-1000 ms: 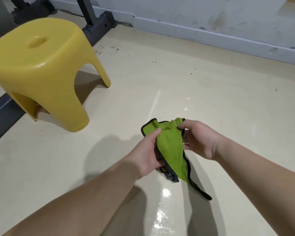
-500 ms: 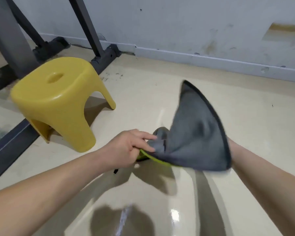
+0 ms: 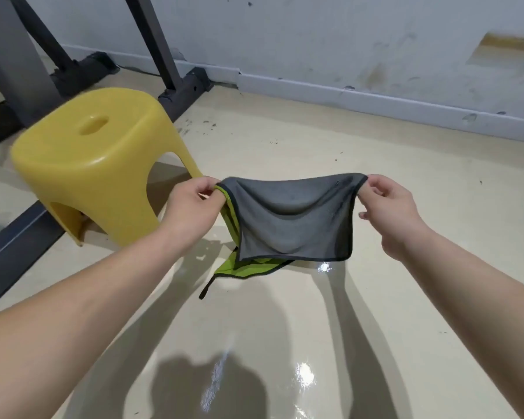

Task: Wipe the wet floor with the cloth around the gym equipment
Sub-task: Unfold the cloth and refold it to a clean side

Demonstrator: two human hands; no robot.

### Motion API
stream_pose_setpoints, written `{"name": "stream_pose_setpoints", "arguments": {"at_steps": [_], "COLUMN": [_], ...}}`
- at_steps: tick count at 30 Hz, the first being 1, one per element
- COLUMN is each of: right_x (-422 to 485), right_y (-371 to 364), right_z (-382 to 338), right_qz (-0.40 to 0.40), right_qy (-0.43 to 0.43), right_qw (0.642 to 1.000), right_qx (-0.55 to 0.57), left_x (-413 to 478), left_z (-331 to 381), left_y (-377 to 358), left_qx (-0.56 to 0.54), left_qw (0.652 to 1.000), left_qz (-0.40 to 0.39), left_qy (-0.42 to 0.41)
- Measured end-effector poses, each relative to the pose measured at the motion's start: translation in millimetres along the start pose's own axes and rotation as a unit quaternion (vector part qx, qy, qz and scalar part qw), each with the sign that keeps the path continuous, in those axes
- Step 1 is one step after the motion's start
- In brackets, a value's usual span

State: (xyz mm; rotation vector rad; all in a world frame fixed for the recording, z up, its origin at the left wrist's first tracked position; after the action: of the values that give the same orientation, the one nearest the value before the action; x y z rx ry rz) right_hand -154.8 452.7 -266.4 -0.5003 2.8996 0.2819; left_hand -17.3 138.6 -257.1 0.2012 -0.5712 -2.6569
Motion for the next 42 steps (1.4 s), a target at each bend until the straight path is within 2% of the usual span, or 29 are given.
{"name": "stream_pose_setpoints", "arguments": {"at_steps": [4, 6, 10, 12, 15, 20, 24, 26, 28, 31, 33, 35, 39, 42], "right_x": [-5, -9, -10, -9, -10, -14, -13, -13, -13, -15, -18, -20, -22, -23], "right_y": [-7, -9, 7, 13, 21, 39, 46, 44, 38, 33, 29, 27, 26, 24], "right_z": [-17, -23, -44, -50, -57, -69, -59, -52, -43, -36, -38, -41, -56, -76], "right_qz": [-0.006, -0.029, -0.013, -0.019, -0.022, 0.003, 0.031, 0.01, -0.049, -0.076, -0.057, -0.028, 0.0, -0.013], "right_qy": [0.017, 0.017, 0.037, 0.039, 0.042, 0.067, 0.056, 0.038, 0.007, -0.022, -0.012, 0.003, 0.028, 0.041], "right_qw": [1.0, 0.999, 0.999, 0.996, 0.995, 0.998, 0.997, 0.997, 0.995, 0.969, 0.942, 0.924, 0.919, 0.931], "right_qx": [-0.023, -0.019, 0.026, 0.08, 0.086, 0.014, -0.041, -0.063, -0.083, -0.234, -0.332, -0.382, -0.394, -0.362], "left_x": [3, 0, 7, 8, 10, 9, 4, 5, 8, 13, 13, 12, 8, 1], "left_z": [18, 35, 67, 76, 82, 90, 86, 83, 81, 75, 73, 75, 80, 85], "left_y": [-1, 1, 10, 17, 22, 25, 20, 19, 17, 8, 4, 3, 13, 21], "left_qx": [0.122, 0.153, 0.06, 0.009, -0.033, 0.032, 0.104, 0.155, 0.203, 0.31, 0.369, 0.401, 0.427, 0.334], "left_qw": [0.991, 0.987, 0.996, 0.999, 0.999, 0.997, 0.994, 0.987, 0.978, 0.948, 0.925, 0.91, 0.898, 0.928], "left_qz": [-0.041, -0.038, -0.051, -0.035, -0.025, -0.068, -0.032, -0.007, 0.001, -0.046, -0.071, -0.084, -0.106, -0.159], "left_qy": [0.04, 0.022, -0.034, -0.028, -0.018, -0.023, -0.025, -0.029, -0.04, -0.059, -0.062, -0.064, -0.009, 0.051]}}
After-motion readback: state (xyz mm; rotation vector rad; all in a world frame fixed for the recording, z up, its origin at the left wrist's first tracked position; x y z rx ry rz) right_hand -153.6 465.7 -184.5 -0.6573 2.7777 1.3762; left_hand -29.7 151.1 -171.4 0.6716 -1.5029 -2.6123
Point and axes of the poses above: each hand's wrist, its own x-axis towards the middle knuckle, its own y-axis out of the back of the hand, z = x × y, the point moved 7 cm from there along x, towards the middle knuckle, and after that the axes turned 11 degrees about -z, right-handed, at the moved point
